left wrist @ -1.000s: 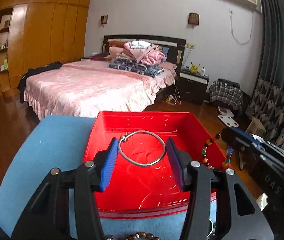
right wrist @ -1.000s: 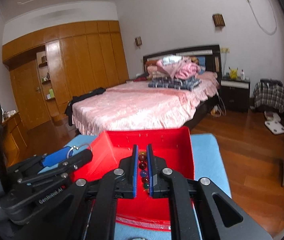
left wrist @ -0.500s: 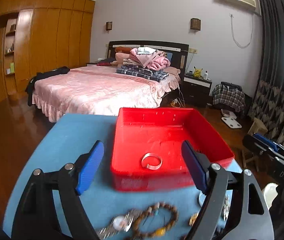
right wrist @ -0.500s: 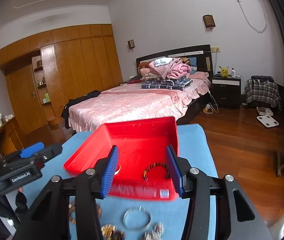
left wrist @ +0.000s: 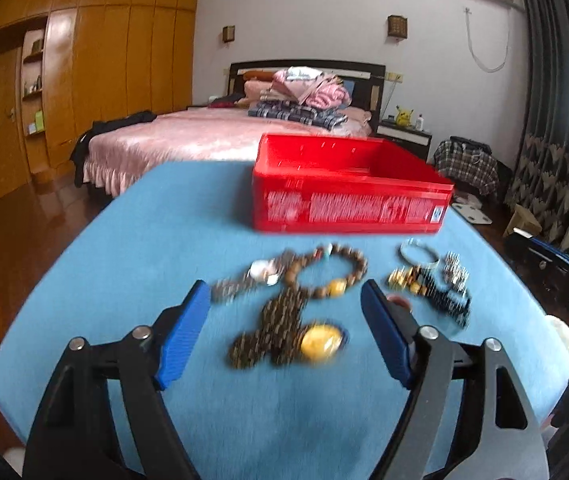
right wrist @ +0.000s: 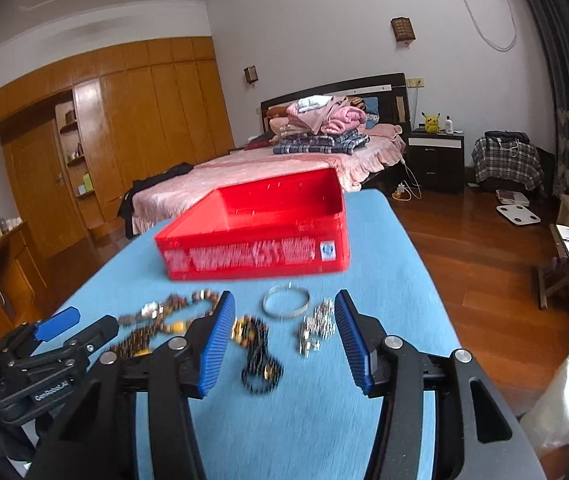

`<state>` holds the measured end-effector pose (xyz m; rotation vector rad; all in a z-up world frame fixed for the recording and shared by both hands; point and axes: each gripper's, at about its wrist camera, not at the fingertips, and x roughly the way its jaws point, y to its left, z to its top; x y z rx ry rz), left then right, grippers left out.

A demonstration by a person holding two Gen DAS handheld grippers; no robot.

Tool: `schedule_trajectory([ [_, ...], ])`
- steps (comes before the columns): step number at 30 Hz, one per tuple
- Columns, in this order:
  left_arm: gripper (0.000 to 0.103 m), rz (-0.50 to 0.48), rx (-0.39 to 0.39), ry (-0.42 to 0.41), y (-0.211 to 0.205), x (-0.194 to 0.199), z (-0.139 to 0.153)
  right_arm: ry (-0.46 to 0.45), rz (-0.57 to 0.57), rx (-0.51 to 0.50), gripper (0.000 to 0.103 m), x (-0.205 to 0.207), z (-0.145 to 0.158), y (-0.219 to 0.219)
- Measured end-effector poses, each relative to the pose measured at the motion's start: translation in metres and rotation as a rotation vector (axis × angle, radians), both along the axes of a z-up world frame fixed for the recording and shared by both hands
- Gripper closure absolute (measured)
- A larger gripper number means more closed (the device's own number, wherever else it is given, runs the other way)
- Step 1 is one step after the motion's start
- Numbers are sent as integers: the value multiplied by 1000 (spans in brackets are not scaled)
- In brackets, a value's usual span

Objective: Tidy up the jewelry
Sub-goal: 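Grasp the brown bead strand with the left tool while the right tool approaches the black necklace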

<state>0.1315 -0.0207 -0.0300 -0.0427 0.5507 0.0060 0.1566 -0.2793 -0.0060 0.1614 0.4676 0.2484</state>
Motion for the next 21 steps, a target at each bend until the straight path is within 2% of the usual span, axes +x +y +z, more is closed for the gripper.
schedule_trajectory([
  [7, 32, 16, -7, 41, 1, -1, -16, 21, 35, -24, 52, -9, -16, 14],
  [15, 33, 52, -35, 86, 3, 23, -21, 17, 40, -33, 52, -10, -22, 13],
  [18, 41, 50, -54, 130, 5, 35, -25, 21, 40, -34, 52, -8, -24, 14],
  [20, 51, 34, -77, 177, 7, 41, -30, 22, 39, -35, 52, -8, -25, 14],
  [21, 52, 29, -90, 187, 9, 42, -31, 22, 40, -36, 52, -8, -25, 14],
])
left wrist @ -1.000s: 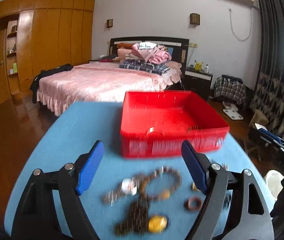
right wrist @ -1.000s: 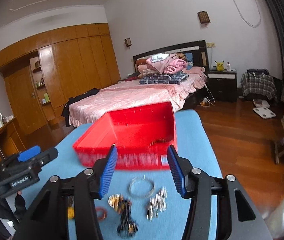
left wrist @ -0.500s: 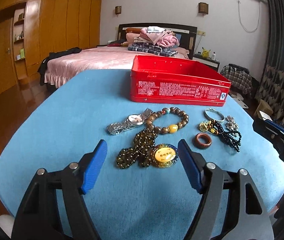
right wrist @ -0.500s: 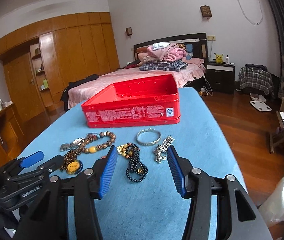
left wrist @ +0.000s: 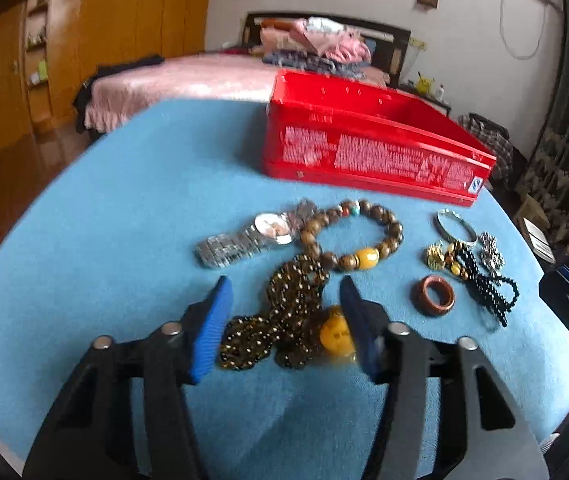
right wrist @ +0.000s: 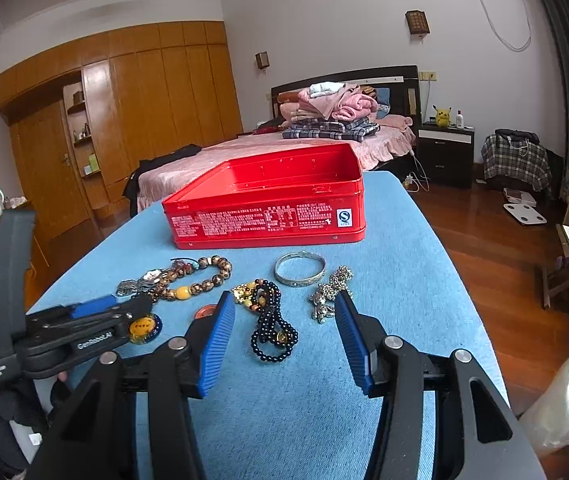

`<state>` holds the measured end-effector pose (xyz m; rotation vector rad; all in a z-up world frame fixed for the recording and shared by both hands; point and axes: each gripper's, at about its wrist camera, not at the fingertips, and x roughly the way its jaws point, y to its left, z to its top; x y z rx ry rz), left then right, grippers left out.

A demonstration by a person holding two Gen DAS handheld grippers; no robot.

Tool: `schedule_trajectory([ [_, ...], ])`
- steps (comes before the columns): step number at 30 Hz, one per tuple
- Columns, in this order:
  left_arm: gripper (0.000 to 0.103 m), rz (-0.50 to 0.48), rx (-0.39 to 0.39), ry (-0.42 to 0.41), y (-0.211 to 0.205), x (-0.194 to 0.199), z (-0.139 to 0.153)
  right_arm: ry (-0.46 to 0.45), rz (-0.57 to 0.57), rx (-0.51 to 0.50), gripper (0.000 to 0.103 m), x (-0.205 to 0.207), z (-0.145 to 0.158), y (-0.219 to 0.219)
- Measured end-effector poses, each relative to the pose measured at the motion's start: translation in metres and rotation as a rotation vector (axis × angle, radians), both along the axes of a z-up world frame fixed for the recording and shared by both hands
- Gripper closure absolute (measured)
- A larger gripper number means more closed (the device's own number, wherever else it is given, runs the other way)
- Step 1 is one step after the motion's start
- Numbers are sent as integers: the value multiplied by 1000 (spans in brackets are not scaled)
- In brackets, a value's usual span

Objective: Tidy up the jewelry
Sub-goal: 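Grasp the brown bead strand with the left tool while the right tool approaches the black necklace, then grasp the black bead necklace with the right tool while the left tool lifts its strand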

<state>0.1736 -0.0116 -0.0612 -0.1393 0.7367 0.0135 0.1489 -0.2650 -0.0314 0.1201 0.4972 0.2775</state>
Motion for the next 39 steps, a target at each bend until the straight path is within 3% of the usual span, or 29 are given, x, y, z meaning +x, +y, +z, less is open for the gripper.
schedule_trajectory([
  [9, 52, -21, 5, 15, -2, 1, -1, 8, 18, -10, 52, 3, -1, 6],
  [11, 64, -25, 12, 7, -4, 1, -1, 16, 30, -14, 52, 5, -1, 11],
  [16, 74, -17, 4, -1, -2, 0, -2, 74, 50, -12, 52, 20, -6, 17],
  [26, 74, -20, 39, 10, -8, 5, -2, 205, 90, -72, 64, 52, -19, 31],
  [30, 74, -18, 44, 10, -9, 4, -2, 241, 103, -85, 82, 56, -25, 34],
  [39, 75, -20, 46, 5, -8, 3, -2, 244, 137, -78, 82, 38, -26, 35],
])
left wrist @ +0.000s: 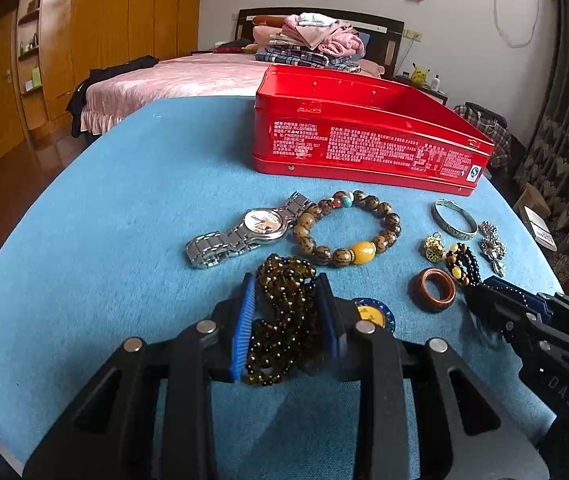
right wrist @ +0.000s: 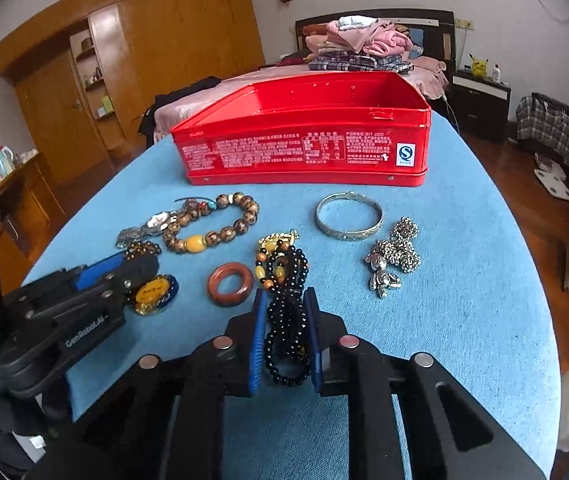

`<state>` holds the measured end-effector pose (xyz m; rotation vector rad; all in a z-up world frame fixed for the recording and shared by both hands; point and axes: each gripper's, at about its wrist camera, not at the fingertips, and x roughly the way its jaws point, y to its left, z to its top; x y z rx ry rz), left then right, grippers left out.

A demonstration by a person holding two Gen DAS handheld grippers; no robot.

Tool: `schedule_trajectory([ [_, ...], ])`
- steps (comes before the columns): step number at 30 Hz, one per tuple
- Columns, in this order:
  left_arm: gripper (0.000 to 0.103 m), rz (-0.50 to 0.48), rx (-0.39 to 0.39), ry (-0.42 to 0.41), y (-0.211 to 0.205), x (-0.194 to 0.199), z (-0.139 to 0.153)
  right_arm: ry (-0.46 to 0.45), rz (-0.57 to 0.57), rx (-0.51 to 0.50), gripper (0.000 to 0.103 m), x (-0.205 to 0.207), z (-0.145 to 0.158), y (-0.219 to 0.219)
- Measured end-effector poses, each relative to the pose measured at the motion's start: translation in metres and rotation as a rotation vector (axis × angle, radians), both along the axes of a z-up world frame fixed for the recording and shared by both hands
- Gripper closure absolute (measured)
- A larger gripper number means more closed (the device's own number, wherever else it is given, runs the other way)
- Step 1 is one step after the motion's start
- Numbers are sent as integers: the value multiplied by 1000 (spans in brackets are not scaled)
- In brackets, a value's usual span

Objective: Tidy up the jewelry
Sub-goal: 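Grasp the black bead necklace with the right tool while the left tool lifts its strand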

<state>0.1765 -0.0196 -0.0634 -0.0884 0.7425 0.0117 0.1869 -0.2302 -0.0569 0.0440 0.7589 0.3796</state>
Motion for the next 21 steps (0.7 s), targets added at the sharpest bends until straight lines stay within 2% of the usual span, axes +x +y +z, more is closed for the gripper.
schedule_trajectory([
  [6, 73, -2, 25, 11, -3, 2, 0, -3, 2, -31, 79, 7, -1, 6],
  [9, 74, 1, 27, 6, -3, 1, 0, -6, -4, -21, 84, 6, -1, 4],
  [13, 79, 0, 10, -12, -2, -2, 2, -6, -16, -1, 85, 4, 2, 0],
  [16, 79, -11, -49, -28, 3, -5, 4, -15, -23, 18, 86, 1, 10, -5],
  [21, 79, -28, -66, -75, -3, -10, 18, -40, -36, 44, 86, 0, 32, -14],
])
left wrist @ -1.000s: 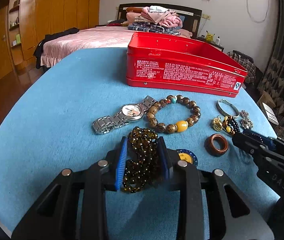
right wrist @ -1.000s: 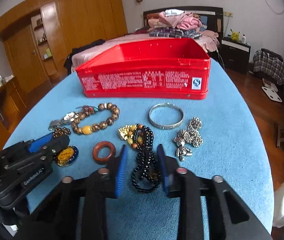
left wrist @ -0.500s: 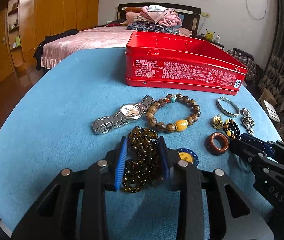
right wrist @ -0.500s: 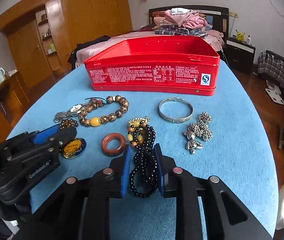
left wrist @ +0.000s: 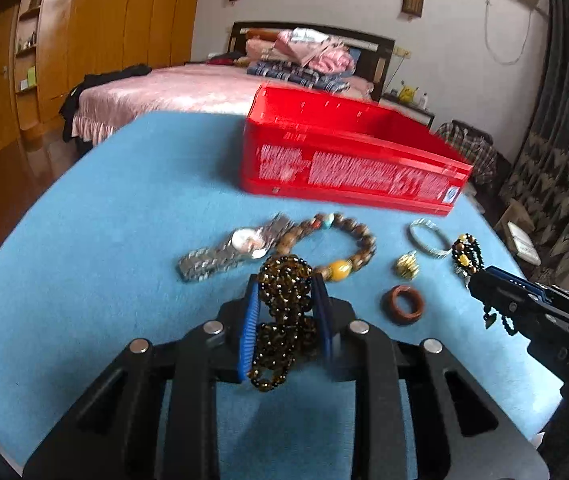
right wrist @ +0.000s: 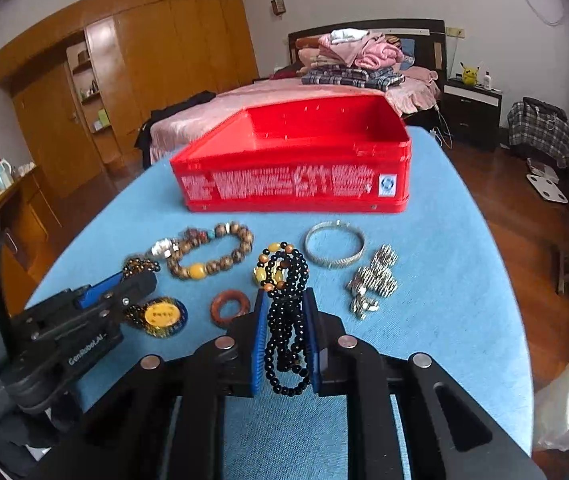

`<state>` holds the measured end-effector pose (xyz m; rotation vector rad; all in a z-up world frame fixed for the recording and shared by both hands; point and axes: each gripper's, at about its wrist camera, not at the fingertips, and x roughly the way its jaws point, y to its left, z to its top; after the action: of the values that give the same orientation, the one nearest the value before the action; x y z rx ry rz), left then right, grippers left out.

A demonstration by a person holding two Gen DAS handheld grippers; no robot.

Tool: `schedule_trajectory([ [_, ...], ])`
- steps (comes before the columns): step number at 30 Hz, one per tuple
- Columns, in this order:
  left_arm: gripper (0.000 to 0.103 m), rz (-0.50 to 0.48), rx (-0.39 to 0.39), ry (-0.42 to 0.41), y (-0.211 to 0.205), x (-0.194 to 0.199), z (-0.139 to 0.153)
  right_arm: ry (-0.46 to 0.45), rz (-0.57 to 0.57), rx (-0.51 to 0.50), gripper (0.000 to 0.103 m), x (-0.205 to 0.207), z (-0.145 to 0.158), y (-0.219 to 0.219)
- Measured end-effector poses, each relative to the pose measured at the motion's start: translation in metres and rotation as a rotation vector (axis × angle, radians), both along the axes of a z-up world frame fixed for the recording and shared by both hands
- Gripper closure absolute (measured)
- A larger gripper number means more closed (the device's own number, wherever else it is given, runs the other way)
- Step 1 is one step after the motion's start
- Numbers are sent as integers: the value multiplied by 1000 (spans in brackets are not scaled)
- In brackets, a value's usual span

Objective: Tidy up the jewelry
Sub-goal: 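Grasp the black bead necklace with the right tool while the left tool lifts its strand, then carry both bead strands over the red tin and open both tools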

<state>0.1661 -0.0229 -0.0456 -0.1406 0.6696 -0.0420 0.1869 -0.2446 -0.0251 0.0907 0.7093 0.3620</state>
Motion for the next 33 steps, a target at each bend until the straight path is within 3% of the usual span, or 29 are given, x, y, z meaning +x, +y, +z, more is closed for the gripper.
schedule_trajectory([
  [15, 79, -4, -28, -109, 6, 11, 49, -69, -10, 15, 86, 18, 33, -1],
  [24, 79, -14, -51, -184, 3, 49, 88, -148, -14, 11, 86, 53, 70, 2],
  [33, 79, -40, -58, -256, -10, 91, 115, -176, -16, 27, 86, 98, 85, 8],
])
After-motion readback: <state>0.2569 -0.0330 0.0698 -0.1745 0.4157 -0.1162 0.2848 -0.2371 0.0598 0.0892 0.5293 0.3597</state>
